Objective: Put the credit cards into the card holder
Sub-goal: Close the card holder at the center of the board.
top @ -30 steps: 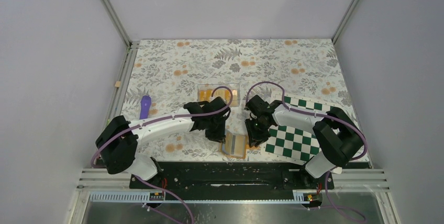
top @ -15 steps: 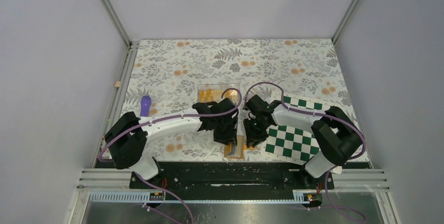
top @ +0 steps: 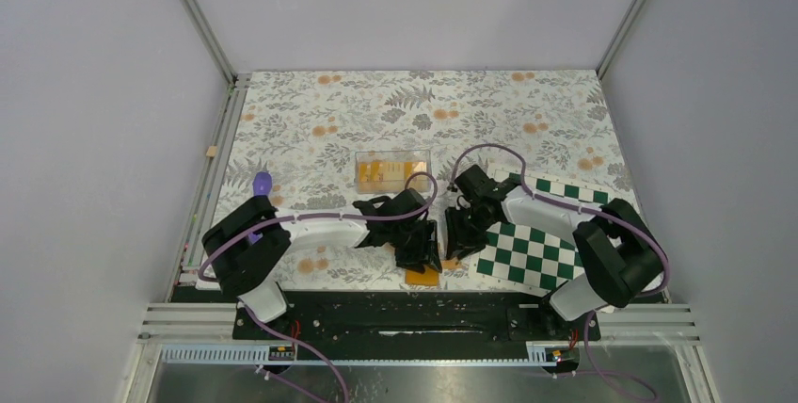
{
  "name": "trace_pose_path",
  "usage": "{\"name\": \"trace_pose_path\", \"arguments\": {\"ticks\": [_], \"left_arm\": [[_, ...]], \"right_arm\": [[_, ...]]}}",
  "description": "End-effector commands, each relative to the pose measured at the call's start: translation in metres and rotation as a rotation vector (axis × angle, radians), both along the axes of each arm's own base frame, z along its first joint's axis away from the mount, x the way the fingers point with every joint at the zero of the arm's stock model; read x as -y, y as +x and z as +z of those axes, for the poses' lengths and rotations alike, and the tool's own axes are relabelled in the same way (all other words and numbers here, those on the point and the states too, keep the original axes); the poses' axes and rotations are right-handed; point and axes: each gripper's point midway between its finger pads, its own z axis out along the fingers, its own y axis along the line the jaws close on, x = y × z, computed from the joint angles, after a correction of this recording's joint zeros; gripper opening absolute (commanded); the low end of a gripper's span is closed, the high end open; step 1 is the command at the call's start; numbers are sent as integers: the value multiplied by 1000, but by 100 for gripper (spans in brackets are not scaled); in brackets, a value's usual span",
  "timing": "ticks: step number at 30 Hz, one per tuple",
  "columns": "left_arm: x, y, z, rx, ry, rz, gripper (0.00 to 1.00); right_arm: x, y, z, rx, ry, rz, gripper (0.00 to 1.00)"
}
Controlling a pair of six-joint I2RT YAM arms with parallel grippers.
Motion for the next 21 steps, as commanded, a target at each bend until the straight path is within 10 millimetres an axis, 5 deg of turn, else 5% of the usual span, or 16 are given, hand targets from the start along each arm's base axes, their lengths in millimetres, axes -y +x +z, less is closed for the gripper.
{"name": "trace_pose_path", "arguments": {"ticks": [1, 10, 21], "left_arm": [[12, -2, 5, 2, -96, 1, 49], [-10, 3, 9, 66, 2, 14, 43], [-24, 11, 3, 100, 120, 8, 22]], "right_arm": [[7, 3, 18, 14, 52, -29, 40], [22, 3, 15, -6, 19, -39, 45], [1, -3, 16, -79, 139, -52, 42]]}}
